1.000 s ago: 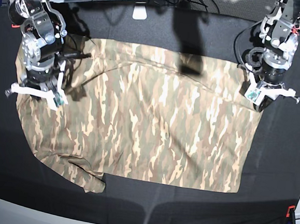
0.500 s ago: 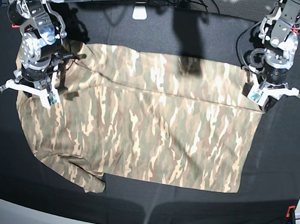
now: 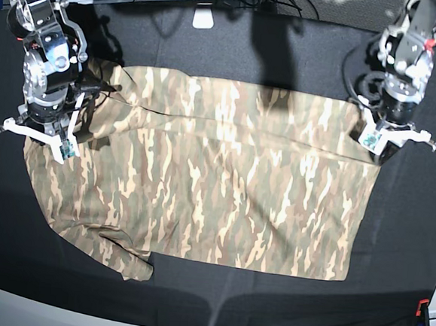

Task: Layout the t-shirt on the table in an organized manner, then fold the t-shirt properly
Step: 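Release the shirt and raise both grippers above its edge, then lower the right gripper to the shirt's sleeve side and grasp it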

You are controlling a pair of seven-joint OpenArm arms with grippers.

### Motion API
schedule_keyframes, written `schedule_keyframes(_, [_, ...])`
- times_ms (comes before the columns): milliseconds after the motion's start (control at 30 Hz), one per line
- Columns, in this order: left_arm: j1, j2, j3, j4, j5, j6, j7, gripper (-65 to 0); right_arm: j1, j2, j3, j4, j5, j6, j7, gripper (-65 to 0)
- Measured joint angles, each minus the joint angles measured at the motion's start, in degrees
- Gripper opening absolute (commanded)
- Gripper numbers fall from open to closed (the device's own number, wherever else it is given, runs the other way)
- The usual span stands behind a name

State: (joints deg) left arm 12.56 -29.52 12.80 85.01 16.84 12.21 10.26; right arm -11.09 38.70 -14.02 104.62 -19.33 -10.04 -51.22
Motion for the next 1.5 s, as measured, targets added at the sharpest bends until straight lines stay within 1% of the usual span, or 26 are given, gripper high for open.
schedule_keyframes(100, [-1.9,0.0,0.0,-1.4,-0.1,0.0,-0.1,-65.0,1.0,-0.9,0.0,0.0,0.3,0.0,0.6,-65.0])
schedule_keyframes(133, [-2.4,0.0,0.0,-1.4,0.0,0.0,-0.5,-65.0,1.8,-1.4,0.0,0.0,1.4,0.0,0.6,-65.0])
schedule_keyframes(200, [-2.8,0.0,0.0,-1.4,0.0,0.0,-0.7,-65.0,3.7,-2.9,0.1,0.0,2.6,0.0,0.6,-65.0])
schedule_keyframes(267, [-2.9,0.0,0.0,-1.4,0.0,0.0,-0.9,-65.0,5.2,-4.7,0.2,0.0,2.9,1.5,0.7,-65.0])
schedule_keyframes(367, [-2.9,0.0,0.0,-1.4,-0.1,0.0,-0.9,-65.0,6.2,-6.5,0.2,0.0,2.9,1.6,0.7,-65.0])
schedule_keyframes(467, [-2.9,0.0,0.0,-1.4,-0.4,0.0,-0.9,-65.0,6.2,-6.6,0.2,0.0,2.9,1.6,0.5,-65.0])
schedule_keyframes(567, [-2.9,0.0,0.0,-1.4,-1.4,0.0,-0.9,-65.0,6.2,-6.6,0.7,0.0,1.3,1.6,0.2,-65.0])
schedule_keyframes(800, [-2.9,0.0,0.0,-1.4,-1.4,0.0,-0.9,-65.0,6.2,-6.6,2.3,0.0,1.3,1.5,0.2,-65.0])
schedule_keyframes(867, [-2.9,0.0,0.0,-1.4,-1.4,0.0,-0.9,-65.0,6.2,-7.4,2.5,0.0,1.4,1.5,0.7,-64.6])
schedule_keyframes(933, [-2.9,0.0,0.0,-1.4,-1.4,0.0,-0.9,-65.0,6.2,-8.8,2.5,0.0,1.3,1.5,2.2,-47.7])
schedule_keyframes(967, [-2.9,0.0,0.0,-1.4,-1.4,0.0,-0.9,-65.0,6.2,-9.7,2.5,0.0,1.4,1.5,3.7,-40.5])
schedule_keyframes(1000, [-2.9,0.0,0.0,-1.4,-1.4,0.0,-0.9,-65.0,6.2,-10.7,2.5,0.0,1.1,1.5,5.1,-35.0])
schedule_keyframes(1033, [-2.9,0.0,0.0,-1.4,-1.4,0.0,-0.9,-65.0,6.2,-11.7,2.5,0.0,0.6,1.6,6.2,-31.6])
schedule_keyframes(1067, [-2.9,0.0,0.0,-1.4,-1.4,0.0,-0.9,-65.0,6.3,-12.7,2.5,0.0,-0.8,1.6,6.7,-30.3])
schedule_keyframes(1133, [-2.9,0.0,0.0,-1.4,-1.4,0.0,-0.9,-65.0,6.8,-14.3,2.5,0.0,-2.9,1.7,6.9,-30.3])
schedule_keyframes(1200, [-2.9,0.0,0.0,-1.4,-1.4,0.0,-0.9,-65.0,7.9,-15.3,2.5,0.0,-3.2,1.7,6.8,-30.3])
schedule_keyframes(1267, [-2.9,0.0,0.0,-1.4,-1.4,0.0,-0.9,-65.0,9.5,-16.2,2.5,0.0,-3.2,2.2,3.8,-30.5])
schedule_keyframes(1300, [-2.9,0.0,0.0,-1.4,-1.4,0.0,-0.9,-65.0,9.9,-16.4,2.7,0.0,-3.9,6.5,2.9,-30.5])
schedule_keyframes(1333, [-2.9,0.0,0.0,-1.4,-1.4,0.0,-0.9,-65.0,10.0,-16.5,2.8,0.0,-3.9,11.7,2.7,-30.5])
schedule_keyframes(1367, [-2.9,0.0,0.0,-1.4,-1.4,0.0,-0.9,-65.0,9.8,-16.5,2.8,0.0,-2.6,16.3,2.5,-30.5])
schedule_keyframes(1400, [-2.9,0.0,0.0,-1.4,-1.4,0.0,-0.9,-65.0,9.3,-16.1,2.7,0.0,2.7,19.2,2.3,-30.5])
schedule_keyframes(1433, [-2.9,0.0,0.0,-1.4,-1.4,0.0,-0.9,-65.0,8.6,-15.5,2.5,0.0,6.7,24.8,2.4,-30.5])
schedule_keyframes(1467, [-2.9,0.0,0.0,-1.4,-1.4,0.0,-0.9,-65.0,8.0,-14.8,2.4,0.0,9.2,30.0,2.5,-30.5])
schedule_keyframes(1500, [-2.9,0.0,0.0,-1.4,-1.4,0.0,-0.9,-65.0,7.2,-14.4,2.4,-0.1,11.4,33.0,2.3,-30.5])
